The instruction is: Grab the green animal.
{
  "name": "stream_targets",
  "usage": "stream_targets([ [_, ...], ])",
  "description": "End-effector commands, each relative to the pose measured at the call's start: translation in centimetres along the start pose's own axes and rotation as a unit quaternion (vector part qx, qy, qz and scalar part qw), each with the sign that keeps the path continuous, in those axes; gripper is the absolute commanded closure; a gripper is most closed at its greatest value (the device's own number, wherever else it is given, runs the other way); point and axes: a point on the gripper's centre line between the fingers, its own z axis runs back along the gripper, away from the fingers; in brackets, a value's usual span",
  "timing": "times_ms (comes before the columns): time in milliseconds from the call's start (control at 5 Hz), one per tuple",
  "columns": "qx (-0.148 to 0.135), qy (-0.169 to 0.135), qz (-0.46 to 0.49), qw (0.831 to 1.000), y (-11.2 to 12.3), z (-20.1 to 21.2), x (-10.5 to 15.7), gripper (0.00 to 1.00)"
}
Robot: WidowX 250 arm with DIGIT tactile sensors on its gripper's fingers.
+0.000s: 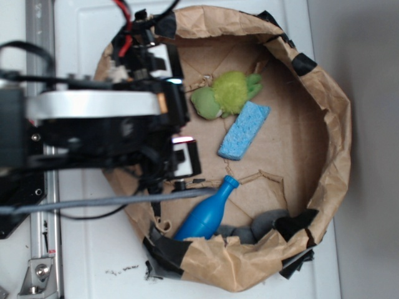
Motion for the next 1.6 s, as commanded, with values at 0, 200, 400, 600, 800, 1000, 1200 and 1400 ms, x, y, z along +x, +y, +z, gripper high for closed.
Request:
stream_targets([
  [0, -0.066, 0.016, 0.004, 0.998, 1.7, -4.4, 0.5, 0.0],
  [200, -0.122, 0.031, -0.004, 0.992, 1.5, -8.0, -0.8, 0.0],
  [400, -0.136, 0.043, -0.054, 0.988, 0.7, -10.7, 0.5, 0.01],
  [600, -0.124, 0.044, -0.064, 0.989, 1.1, -11.1, 1.7, 1.0],
  [800, -0.116, 0.056, -0.089, 0.988, 1.6, -9.4, 3.2, 1.0],
  [1000, -0.168, 0.18, -0.103, 0.964, 0.5, -4.6, 4.3, 1.0],
  [1200, -0.092, 0.169, -0.164, 0.968, -0.2, 0.4, 4.9, 1.0],
  [1400, -0.085, 0.14, -0.114, 0.98, -1.0, 6.0, 5.3, 1.0],
])
